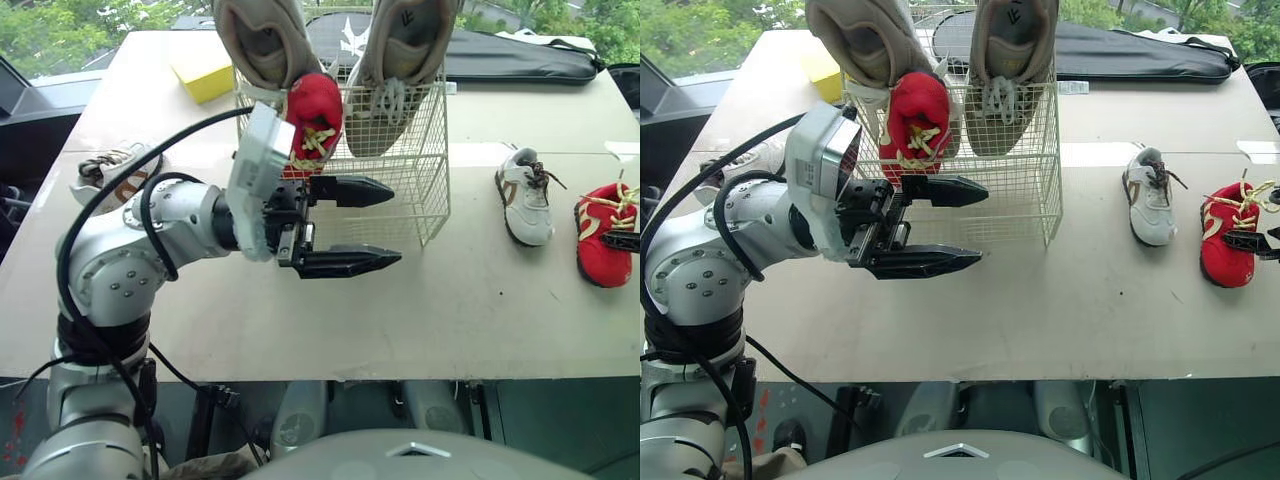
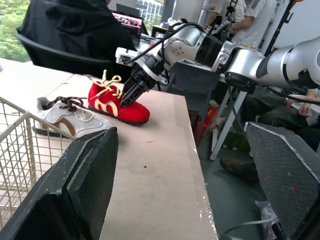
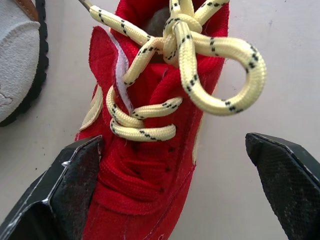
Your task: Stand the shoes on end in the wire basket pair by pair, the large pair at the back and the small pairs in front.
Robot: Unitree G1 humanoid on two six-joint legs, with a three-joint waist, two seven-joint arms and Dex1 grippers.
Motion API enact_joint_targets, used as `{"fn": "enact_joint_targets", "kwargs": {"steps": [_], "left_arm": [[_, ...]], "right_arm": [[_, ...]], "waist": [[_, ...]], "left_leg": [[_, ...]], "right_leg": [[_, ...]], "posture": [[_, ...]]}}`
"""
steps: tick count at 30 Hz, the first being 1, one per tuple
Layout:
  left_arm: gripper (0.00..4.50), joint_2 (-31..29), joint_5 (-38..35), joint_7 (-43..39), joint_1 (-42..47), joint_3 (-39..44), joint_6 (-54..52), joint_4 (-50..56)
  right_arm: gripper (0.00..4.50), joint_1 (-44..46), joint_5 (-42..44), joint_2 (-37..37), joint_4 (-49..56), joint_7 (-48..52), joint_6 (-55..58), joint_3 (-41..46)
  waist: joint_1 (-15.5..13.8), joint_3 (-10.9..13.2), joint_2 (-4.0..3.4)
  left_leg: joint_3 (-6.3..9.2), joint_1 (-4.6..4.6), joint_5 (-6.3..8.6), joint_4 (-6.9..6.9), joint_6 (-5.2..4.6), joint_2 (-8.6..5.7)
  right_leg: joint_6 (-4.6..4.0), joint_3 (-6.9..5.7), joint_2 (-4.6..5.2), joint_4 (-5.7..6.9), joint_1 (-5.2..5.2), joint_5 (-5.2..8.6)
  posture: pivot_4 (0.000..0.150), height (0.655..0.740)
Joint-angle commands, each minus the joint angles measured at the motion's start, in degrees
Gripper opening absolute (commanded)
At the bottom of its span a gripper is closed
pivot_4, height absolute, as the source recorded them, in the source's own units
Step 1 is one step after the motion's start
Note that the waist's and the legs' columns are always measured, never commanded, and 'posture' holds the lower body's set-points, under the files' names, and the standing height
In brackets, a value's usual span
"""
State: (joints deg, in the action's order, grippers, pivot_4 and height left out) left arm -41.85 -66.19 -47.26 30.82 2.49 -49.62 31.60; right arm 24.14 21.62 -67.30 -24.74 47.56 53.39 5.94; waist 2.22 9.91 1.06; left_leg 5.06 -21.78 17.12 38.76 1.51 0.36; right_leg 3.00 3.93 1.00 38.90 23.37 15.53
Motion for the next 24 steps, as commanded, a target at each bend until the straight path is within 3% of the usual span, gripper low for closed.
{"fn": "enact_joint_targets", "kwargs": {"steps": [1, 8, 24], "left_arm": [[4.41, 0.0, -2.3, 1.6, -0.8, 2.8, 0.8, 3.3], [4.41, -0.5, -4.6, 3.8, -2.4, 4.6, 0.5, 4.1], [4.41, -0.1, -5.4, 5.4, -1.5, 4.6, 0.8, 4.0]], "right_arm": [[4.5, 2.7, -4.4, -1.5, -6.6, 2.5, -2.7, -2.5], [4.5, 7.2, 0.8, -5.6, -8.7, 15.2, 3.6, -0.1], [4.5, 12.0, -11.3, 2.1, -20.1, 17.1, -7.6, -8.7]], "waist": [[0.0, 0.0, 0.0], [-0.1, 0.1, -0.09], [0.2, 0.1, -0.1]], "left_leg": [[-0.01, 0.0, 0.0, 0.02, -0.01, 0.0], [-0.01, -0.05, 0.05, 0.19, -0.09, -0.02], [-0.06, -0.01, 0.0, 0.22, 0.0, 0.01]], "right_leg": [[0.02, 0.0, 0.0, 0.0, 0.0, -0.01], [0.07, 0.01, 0.04, 0.01, -0.01, -0.04], [0.08, 0.03, 0.0, 0.04, -0.01, -0.05]], "posture": [[0.15, 0.74], [0.15, 0.74], [0.15, 0.74]]}}
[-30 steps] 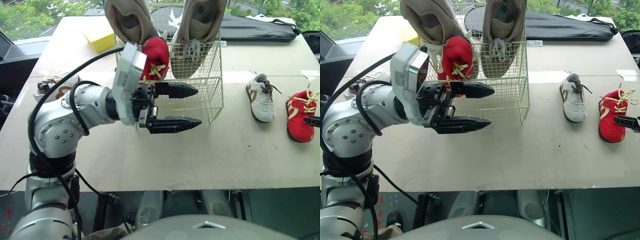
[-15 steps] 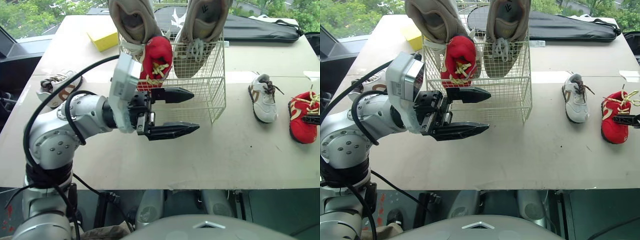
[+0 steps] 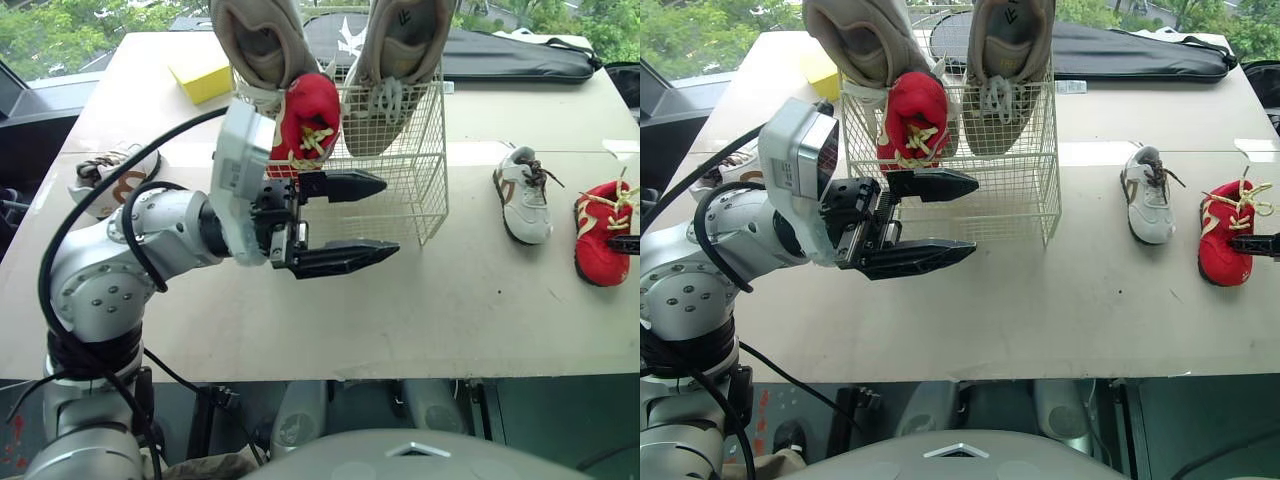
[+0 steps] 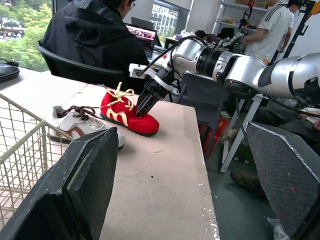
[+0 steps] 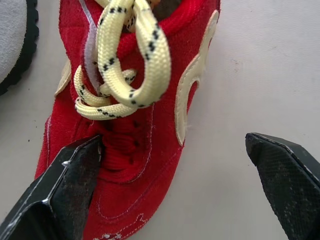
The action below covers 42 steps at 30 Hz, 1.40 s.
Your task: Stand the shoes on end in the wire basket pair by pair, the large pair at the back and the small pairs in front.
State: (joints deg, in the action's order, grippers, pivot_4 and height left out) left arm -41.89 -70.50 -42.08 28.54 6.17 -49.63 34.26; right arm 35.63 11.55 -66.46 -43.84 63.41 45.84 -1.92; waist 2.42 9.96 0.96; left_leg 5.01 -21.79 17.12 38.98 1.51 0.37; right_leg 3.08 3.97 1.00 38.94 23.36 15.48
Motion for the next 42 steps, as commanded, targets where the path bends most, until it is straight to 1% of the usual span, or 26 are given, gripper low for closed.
{"fn": "enact_joint_targets", "kwargs": {"steps": [1, 2, 4, 6, 8, 9, 10, 11, 14, 15, 17, 18, 20, 21, 22, 24, 25, 28, 29, 31, 32, 34, 35, 36, 38, 42], "left_arm": [[4.41, -0.2, -0.9, 0.3, 0.8, 0.9, 0.8, 1.5], [4.5, -0.3, -0.9, 0.3, 0.8, 1.0, 0.9, 1.5], [4.5, -0.5, -0.8, 0.5, 0.7, 1.1, 0.9, 1.7], [4.5, -0.5, -0.8, 0.5, 0.7, 1.1, 0.9, 1.7], [4.5, -0.5, -0.7, 0.5, 0.6, 1.1, 0.9, 1.6], [4.5, -0.6, -0.8, 0.4, 0.5, 1.2, 0.9, 1.6], [4.5, -0.7, -0.9, 0.2, 0.5, 1.2, 0.7, 1.4], [4.5, -0.8, -1.1, 0.1, 0.5, 1.2, 0.7, 1.3], [4.5, -0.8, -1.3, -0.4, 0.5, 1.1, 0.6, 0.8], [4.5, -0.9, -1.2, -1.1, 0.6, 0.8, 0.5, 0.4], [4.5, -0.7, -0.7, -2.3, 0.9, 0.4, 0.5, -0.8], [4.5, -0.5, -0.4, -2.8, 1.3, 0.1, 0.6, -1.4], [4.5, 0.0, -0.4, -3.2, 2.1, -0.1, 0.6, -2.6], [4.5, 0.1, -0.4, -3.3, 2.4, -0.1, 0.6, -3.0], [4.5, 0.3, -1.1, -3.2, 2.6, 0.5, 0.6, -3.6], [4.5, 0.6, -2.7, -2.5, 3.1, 1.7, 0.4, -4.7], [4.5, 0.7, -3.5, -2.1, 3.1, 2.5, 0.3, -5.3], [4.5, -0.3, -5.7, -0.8, 2.2, 5.2, -0.2, -6.3], [4.5, -0.8, -5.9, -0.6, 1.5, 6.1, -0.2, -6.3], [4.5, -1.3, -5.3, 0.6, 0.0, 8.1, 0.7, -5.6], [4.5, -1.5, -4.8, 1.5, -1.1, 9.3, 1.4, -5.0], [4.5, -1.5, -3.5, 2.4, -3.8, 11.8, 2.9, -3.8], [4.5, -0.2, -4.2, 2.2, -5.1, 13.3, 4.4, -3.4], [4.5, -0.5, -4.4, 1.9, -7.1, 14.8, 4.8, -2.8], [4.5, -1.1, -4.1, 1.6, -10.0, 17.0, 5.7, -1.6], [4.5, -2.3, -4.1, 2.0, -11.6, 18.6, 6.8, -0.9]], "right_arm": [[4.5, 0.8, -1.0, 2.4, -0.7, 1.7, 0.9, -1.0], [4.01, 1.1, -0.9, 3.3, -0.6, 2.0, 1.7, -1.1], [3.28, 0.6, -1.7, 4.2, 0.1, 2.1, 1.4, -1.4], [2.17, 0.1, -2.0, 4.2, 0.8, 2.3, 1.5, -1.0], [1.17, -0.7, -1.8, 4.0, 1.4, 2.5, 1.8, -0.1], [0.9, -1.3, -1.7, 3.8, 2.0, 2.5, 1.7, 0.5], [0.37, -2.3, -1.3, 3.4, 3.1, 2.6, 1.9, 1.4], [0.04, -3.0, -1.0, 3.2, 3.9, 2.6, 2.0, 2.2], [0.04, -5.1, 0.1, 2.7, 7.1, 1.9, 2.7, 5.3], [0.04, -6.9, 1.4, 2.1, 10.3, 1.6, 3.5, 7.9], [0.04, -12.1, 6.6, 1.6, 20.8, 2.1, 6.8, 16.7], [0.04, -15.6, 10.5, 2.2, 28.6, 3.0, 9.6, 22.8], [0.04, -20.4, 17.8, 4.4, 41.2, 4.0, 14.6, 32.2], [0.04, -21.9, 20.5, 5.4, 45.5, 3.7, 16.5, 35.5], [0.04, -22.6, 25.3, 7.3, 52.0, 3.2, 20.0, 39.6], [0.04, -21.8, 34.6, 10.8, 61.4, 0.6, 27.2, 45.9], [0.04, -19.2, 40.2, 13.2, 64.8, -2.3, 30.4, 48.3], [0.04, -11.7, 56.0, 18.9, 71.3, -12.9, 33.0, 49.1], [0.04, -9.1, 57.3, 20.8, 73.5, -16.8, 31.5, 47.4], [0.04, -4.1, 57.3, 24.0, 76.1, -24.3, 28.2, 42.6], [0.04, -0.9, 53.7, 26.8, 77.0, -28.1, 24.6, 38.6], [0.04, 3.6, 43.4, 32.3, 76.9, -35.6, 16.4, 29.6], [0.04, 4.9, 38.6, 36.1, 76.1, -38.2, 10.9, 25.9], [0.04, 5.2, 31.8, 38.7, 74.1, -38.5, 3.0, 20.8], [0.04, 6.4, 24.7, 44.4, 69.0, -41.7, -5.7, 16.0], [0.04, 7.9, 12.9, 48.7, 60.9, -42.7, -22.2, 10.0]], "waist": [[0.1, 0.0, 0.02], [0.1, 0.0, 0.07], [0.3, -0.1, 0.2], [0.3, -0.1, 0.23], [0.3, -0.1, 0.26], [0.3, -0.2, 0.28], [0.3, -0.2, 0.28], [0.3, -0.2, 0.28], [0.1, -0.2, 0.28], [0.1, -0.2, 0.28], [-0.1, -0.1, 0.22], [-0.2, -0.1, 0.15], [-0.2, 0.0, -0.1], [0.0, 0.0, -0.19], [-0.1, 0.0, -0.24], [-0.1, 0.0, -0.25], [-0.1, 0.0, -0.24], [0.1, 0.0, -0.2], [0.1, 0.0, -0.2], [0.1, 0.0, -0.2], [0.2, 0.0, -0.2], [0.1, 0.0, -0.19], [0.1, 0.0, -0.19], [0.0, 0.0, -0.18], [0.2, -0.1, -0.1], [-0.4, -0.1, -0.1]], "left_leg": [[0.0, 0.0, 0.0, 0.0, 0.0, 0.0], [0.0, 0.0, 0.0, 0.0, 0.0, 0.0], [0.0, 0.02, 0.0, 0.0, 0.0, 0.04], [0.0, 0.04, 0.0, 0.01, 0.0, 0.04], [0.0, 0.04, 0.03, 0.05, -0.04, 0.04], [0.01, 0.04, 0.05, 0.05, -0.08, 0.04], [0.02, 0.04, 0.05, 0.05, -0.08, 0.04], [0.02, 0.04, 0.05, 0.05, -0.08, 0.04], [0.03, 0.03, 0.05, 0.05, -0.09, 0.05], [0.04, 0.03, 0.05, 0.05, -0.09, 0.05], [0.04, 0.01, 0.05, 0.05, -0.09, 0.04], [0.07, -0.04, 0.06, 0.05, -0.1, 0.04], [0.07, -0.06, 0.07, 0.05, -0.12, 0.01], [0.03, -0.06, 0.07, 0.05, -0.13, 0.0], [0.02, -0.03, 0.08, 0.06, -0.14, -0.01], [0.08, -0.01, 0.09, 0.05, -0.15, 0.0], [0.09, 0.0, 0.09, 0.05, -0.16, 0.01], [0.11, 0.01, 0.09, 0.06, -0.16, 0.0], [0.1, 0.0, 0.09, 0.09, -0.16, 0.01], [0.11, 0.0, 0.09, 0.08, -0.16, 0.0], [0.1, 0.03, 0.09, 0.08, -0.16, 0.0], [0.12, -0.02, 0.09, 0.07, -0.16, 0.0], [0.13, -0.01, 0.09, 0.08, -0.15, 0.0], [0.13, -0.03, 0.07, 0.07, -0.12, 0.01], [0.11, -0.1, -0.05, 0.05, 0.1, 0.02], [0.15, -0.3, -0.07, 0.0, 0.14, -0.02]], "right_leg": [[0.0, 0.0, 0.0, 0.0, 0.0, 0.0], [0.0, 0.0, -0.01, 0.0, 0.0, 0.0], [-0.01, 0.01, -0.04, 0.0, 0.0, 0.0], [0.0, 0.02, -0.04, 0.01, -0.02, -0.01], [0.0, 0.01, -0.04, 0.01, -0.04, -0.01], [0.0, 0.01, -0.04, 0.01, -0.05, -0.01], [0.0, 0.0, -0.04, 0.01, -0.05, -0.01], [0.0, 0.0, -0.04, 0.01, -0.05, -0.01], [0.0, -0.01, -0.04, 0.01, -0.05, -0.01], [0.0, -0.02, -0.04, 0.01, -0.05, -0.01], [0.0, -0.03, -0.03, 0.01, -0.04, -0.01], [0.0, -0.06, -0.03, 0.01, -0.04, -0.01], [0.01, -0.06, 0.01, 0.02, -0.03, 0.0], [0.01, -0.01, 0.0, 0.01, -0.03, -0.01], [0.02, 0.02, 0.0, 0.02, -0.03, -0.01], [0.06, 0.0, -0.06, 0.03, -0.03, -0.03], [0.06, -0.01, -0.08, 0.03, -0.04, -0.03], [0.06, -0.03, -0.07, 0.0, -0.1, -0.04], [0.06, -0.02, -0.06, 0.0, -0.1, -0.04], [0.07, -0.04, -0.06, -0.01, -0.1, -0.04], [0.07, -0.02, -0.07, -0.01, -0.09, -0.04], [0.07, -0.02, -0.05, -0.01, -0.05, -0.04], [0.07, -0.04, -0.04, -0.02, -0.05, -0.04], [0.07, -0.03, -0.04, 0.01, -0.03, -0.04], [0.07, -0.04, -0.03, 0.0, 0.08, -0.04], [0.07, -0.09, 0.08, -0.05, 0.27, -0.04]], "posture": [[0.15, 0.74], [0.15, 0.74], [0.15, 0.74], [0.15, 0.74], [0.15, 0.74], [0.15, 0.74], [0.15, 0.74], [0.15, 0.74], [0.15, 0.74], [0.15, 0.74], [0.15, 0.74], [0.15, 0.74], [0.15, 0.74], [0.15, 0.74], [0.15, 0.74], [0.15, 0.74], [0.15, 0.74], [0.15, 0.74], [0.15, 0.74], [0.15, 0.74], [0.15, 0.74], [0.15, 0.74], [0.15, 0.74], [0.15, 0.74], [0.15, 0.74], [0.15, 0.74]]}}
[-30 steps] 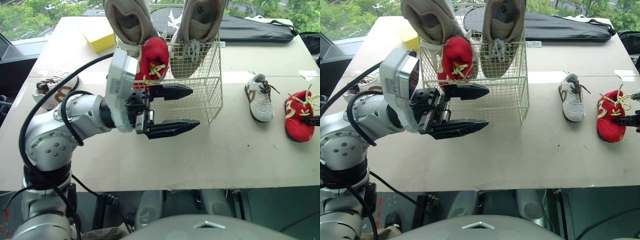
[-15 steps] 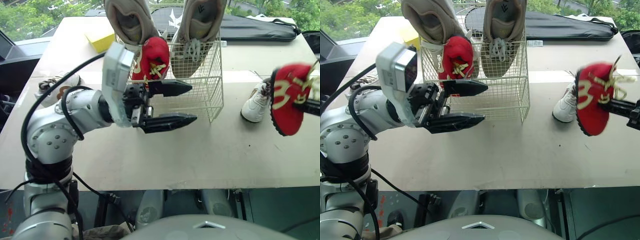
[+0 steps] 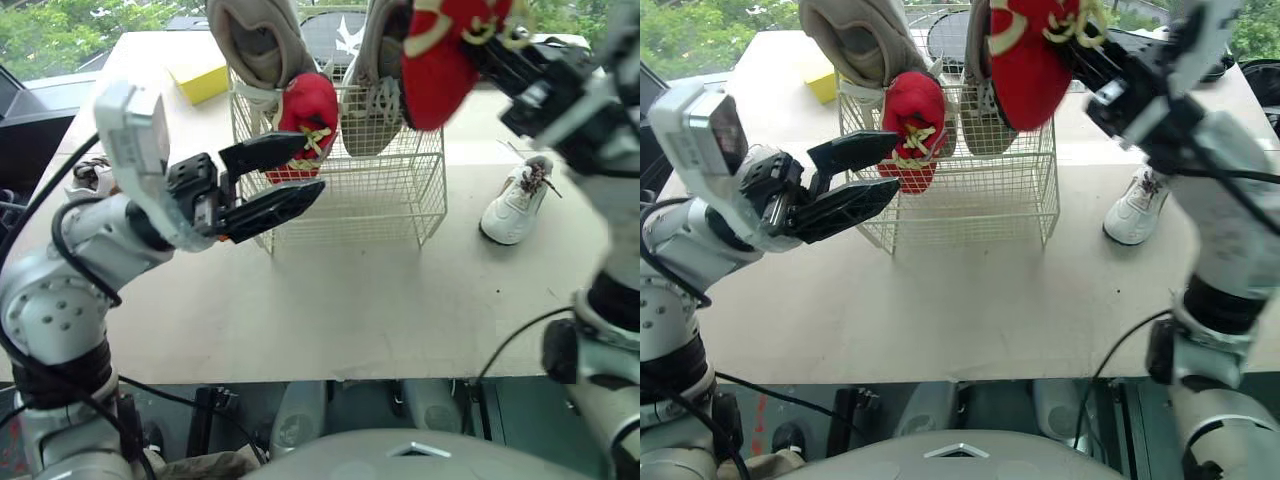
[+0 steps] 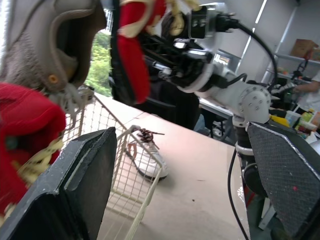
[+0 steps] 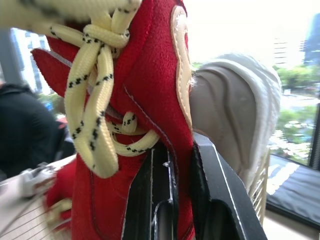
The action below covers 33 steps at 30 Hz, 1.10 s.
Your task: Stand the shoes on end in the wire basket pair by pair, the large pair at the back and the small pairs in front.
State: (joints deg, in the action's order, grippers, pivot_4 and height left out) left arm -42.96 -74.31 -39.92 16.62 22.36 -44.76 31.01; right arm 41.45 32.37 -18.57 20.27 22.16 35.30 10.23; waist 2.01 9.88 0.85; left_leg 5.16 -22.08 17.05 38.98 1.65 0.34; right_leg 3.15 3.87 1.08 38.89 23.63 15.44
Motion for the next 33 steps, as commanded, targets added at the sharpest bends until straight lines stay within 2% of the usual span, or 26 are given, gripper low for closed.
{"fn": "enact_joint_targets", "kwargs": {"steps": [1, 5, 12, 18, 23, 30, 33], "left_arm": [[4.5, -1.3, -0.6, 0.4, 0.4, 2.8, 2.2, 2.3], [4.5, -1.5, -1.4, 2.8, -0.2, 4.4, 3.1, 2.9], [4.5, -2.0, -1.7, 5.1, -1.7, 5.7, 3.6, 4.0], [4.5, -2.1, -1.4, 4.6, -3.0, 5.7, 4.3, 3.8], [4.5, -2.7, -1.0, 4.1, -3.7, 6.0, 4.7, 3.6], [4.5, -2.5, -0.4, 3.7, -4.8, 5.8, 5.5, 3.8], [4.5, -2.5, -0.2, 3.6, -5.0, 5.7, 5.7, 3.7]], "right_arm": [[0.04, 2.4, -8.9, 1.8, -4.8, -1.8, -13.9, -2.5], [0.04, -1.0, -16.0, 1.9, -8.9, 1.2, -25.6, -7.1], [0.04, -6.9, -21.4, 2.9, -10.8, 1.7, -34.0, -10.6], [0.04, -9.7, -29.9, 4.2, -22.1, -0.5, -45.5, -13.8], [0.04, -11.4, -30.0, 3.8, -25.1, 1.4, -45.1, -14.6], [0.04, -14.1, -22.1, 2.5, -24.4, 8.2, -39.1, -12.7], [0.93, -13.4, -20.0, 1.5, -23.1, 9.8, -36.7, -11.7]], "waist": [[0.0, 0.0, 0.0], [0.3, 0.0, 0.01], [0.6, 0.0, 0.0], [0.5, 0.0, 0.01], [0.6, 0.0, 0.04], [0.6, -0.2, 0.32], [0.4, -0.2, 0.33]], "left_leg": [[-0.01, 0.0, 0.0, 0.0, 0.0, -0.04], [-0.03, 0.05, 0.0, -0.01, 0.0, -0.03], [-0.08, 0.18, 0.0, -0.12, 0.0, 0.0], [-0.11, 0.18, 0.0, -0.13, 0.0, -0.01], [-0.1, 0.26, 0.0, -0.13, 0.0, 0.01], [-0.09, 0.47, 0.01, -0.14, -0.01, 0.02], [-0.04, 0.64, 0.14, -0.14, -0.25, 0.01]], "right_leg": [[0.0, 0.0, 0.04, -0.01, 0.0, 0.0], [0.0, 0.03, 0.01, 0.03, -0.01, -0.01], [-0.01, 0.15, -0.06, 0.11, -0.02, -0.02], [-0.01, 0.15, -0.04, 0.05, -0.04, -0.02], [-0.02, 0.16, -0.07, 0.08, -0.09, -0.02], [-0.01, 0.16, -0.07, 0.06, -0.31, -0.02], [-0.02, 0.11, -0.07, 0.04, -0.5, -0.02]], "posture": [[0.15, 0.74], [0.15, 0.74], [0.15, 0.74], [0.15, 0.74], [0.15, 0.74], [0.15, 0.74], [0.15, 0.74]]}}
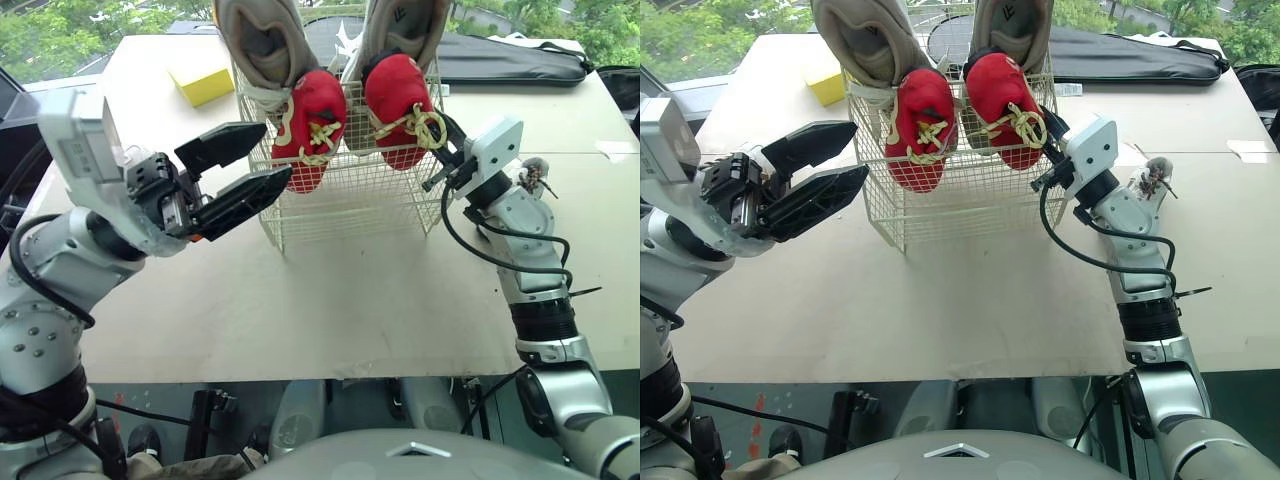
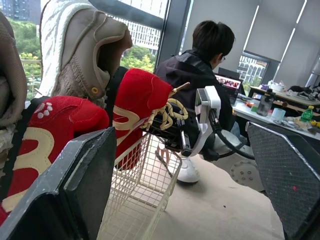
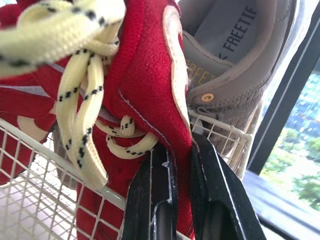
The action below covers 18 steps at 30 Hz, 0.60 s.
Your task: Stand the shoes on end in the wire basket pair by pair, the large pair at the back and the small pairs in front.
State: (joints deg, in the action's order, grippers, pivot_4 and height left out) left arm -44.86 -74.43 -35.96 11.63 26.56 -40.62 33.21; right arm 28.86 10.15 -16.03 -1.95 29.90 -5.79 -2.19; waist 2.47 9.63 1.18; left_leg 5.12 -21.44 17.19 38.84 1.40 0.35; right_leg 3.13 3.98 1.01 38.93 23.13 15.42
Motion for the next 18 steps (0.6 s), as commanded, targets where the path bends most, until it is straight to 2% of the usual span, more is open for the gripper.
{"fn": "enact_joint_targets", "kwargs": {"steps": [1, 6, 13, 18], "left_arm": [[4.5, -0.6, -0.1, -0.3, 0.0, 1.3, 1.6, 1.4], [4.5, -0.4, 0.1, -0.1, -0.1, 1.1, 1.6, 1.2], [4.5, -0.6, 0.4, -0.2, -0.7, 1.1, 1.7, 1.1], [4.5, -0.5, 0.4, 0.0, -1.4, 1.5, 1.6, 0.8]], "right_arm": [[1.44, -0.7, 2.7, -1.5, -0.2, 2.2, 5.3, 1.1], [3.87, -1.0, 5.7, -4.3, 4.2, 3.9, 10.1, 2.8], [3.87, -5.5, 9.7, -12.1, 12.1, 8.8, 15.4, 5.5], [3.87, -5.7, 21.9, -16.9, 21.7, 9.4, 28.8, 10.9]], "waist": [[0.0, 0.0, -0.01], [-0.1, 0.0, -0.02], [-0.2, 0.1, -0.1], [0.1, 0.2, -0.25]], "left_leg": [[0.0, 0.06, 0.0, 0.0, -0.01, 0.0], [0.0, 0.12, 0.01, 0.0, -0.02, -0.01], [0.0, 0.09, 0.02, -0.03, -0.03, -0.03], [-0.04, 0.04, 0.02, -0.15, -0.04, -0.01]], "right_leg": [[0.0, -0.01, 0.0, -0.01, -0.06, 0.0], [0.0, -0.01, 0.01, -0.04, -0.13, 0.0], [0.0, -0.01, 0.03, -0.09, -0.13, 0.01], [0.0, 0.07, 0.01, -0.08, 0.0, 0.01]], "posture": [[0.15, 0.74], [0.15, 0.74], [0.15, 0.74], [0.15, 0.74]]}}
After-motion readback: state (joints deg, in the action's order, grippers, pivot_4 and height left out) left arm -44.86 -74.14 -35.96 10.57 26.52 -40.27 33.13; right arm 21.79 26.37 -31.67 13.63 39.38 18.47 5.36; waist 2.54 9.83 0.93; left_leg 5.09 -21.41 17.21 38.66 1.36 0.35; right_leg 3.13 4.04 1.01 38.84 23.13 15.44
